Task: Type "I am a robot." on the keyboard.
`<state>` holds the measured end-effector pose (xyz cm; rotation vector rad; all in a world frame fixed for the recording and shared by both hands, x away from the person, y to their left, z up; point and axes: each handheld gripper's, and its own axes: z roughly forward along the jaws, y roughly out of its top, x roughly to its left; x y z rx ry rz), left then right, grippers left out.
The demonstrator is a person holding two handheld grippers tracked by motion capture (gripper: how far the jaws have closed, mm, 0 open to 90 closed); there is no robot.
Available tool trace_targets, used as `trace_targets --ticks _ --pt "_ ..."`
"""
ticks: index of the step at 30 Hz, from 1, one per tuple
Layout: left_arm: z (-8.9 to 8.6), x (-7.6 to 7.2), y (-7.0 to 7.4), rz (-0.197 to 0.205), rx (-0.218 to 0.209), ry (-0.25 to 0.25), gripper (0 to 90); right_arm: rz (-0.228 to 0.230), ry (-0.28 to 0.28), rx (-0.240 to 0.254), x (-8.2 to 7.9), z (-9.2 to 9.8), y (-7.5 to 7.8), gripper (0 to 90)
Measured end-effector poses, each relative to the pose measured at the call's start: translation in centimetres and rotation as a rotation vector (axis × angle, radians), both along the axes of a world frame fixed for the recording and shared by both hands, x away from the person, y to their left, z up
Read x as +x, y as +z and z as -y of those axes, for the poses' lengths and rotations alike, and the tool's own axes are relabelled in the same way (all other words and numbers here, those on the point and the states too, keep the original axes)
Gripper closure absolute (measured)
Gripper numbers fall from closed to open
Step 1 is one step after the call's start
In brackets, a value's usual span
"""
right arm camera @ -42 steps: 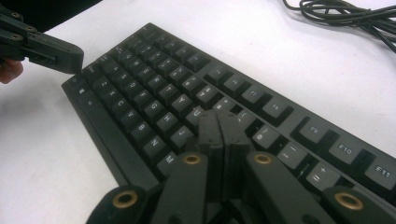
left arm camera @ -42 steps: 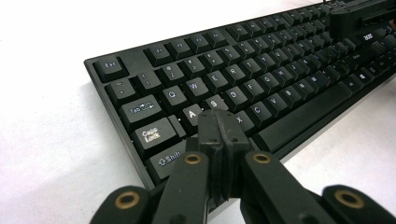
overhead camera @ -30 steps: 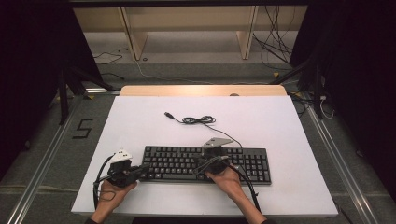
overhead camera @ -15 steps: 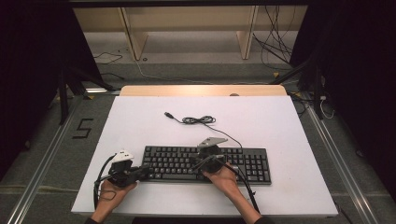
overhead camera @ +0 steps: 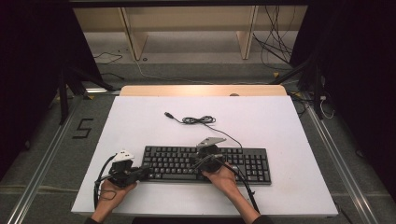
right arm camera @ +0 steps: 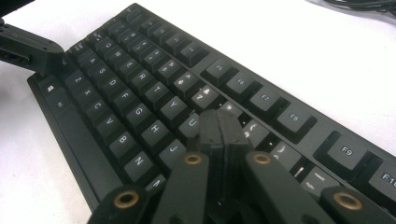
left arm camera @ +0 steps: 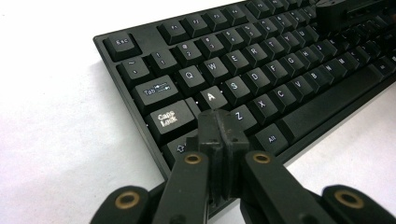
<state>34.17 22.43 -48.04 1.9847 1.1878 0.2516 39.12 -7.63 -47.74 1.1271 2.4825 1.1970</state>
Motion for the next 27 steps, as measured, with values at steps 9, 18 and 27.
trace_targets --ticks 9,18,27 --pt "0.10 0.09 -0.20 -0.009 0.016 0.000 89.1 0.008 0.002 -0.024 -0.02 -0.20 -0.28 90.0" --pt "0.09 0.11 -0.22 -0.011 0.012 0.005 89.1 0.007 -0.004 -0.024 -0.06 -0.22 -0.32 90.0" --pt "0.04 -0.04 0.19 0.017 0.007 -0.001 88.5 -0.009 -0.019 0.023 0.09 0.23 0.02 89.6"
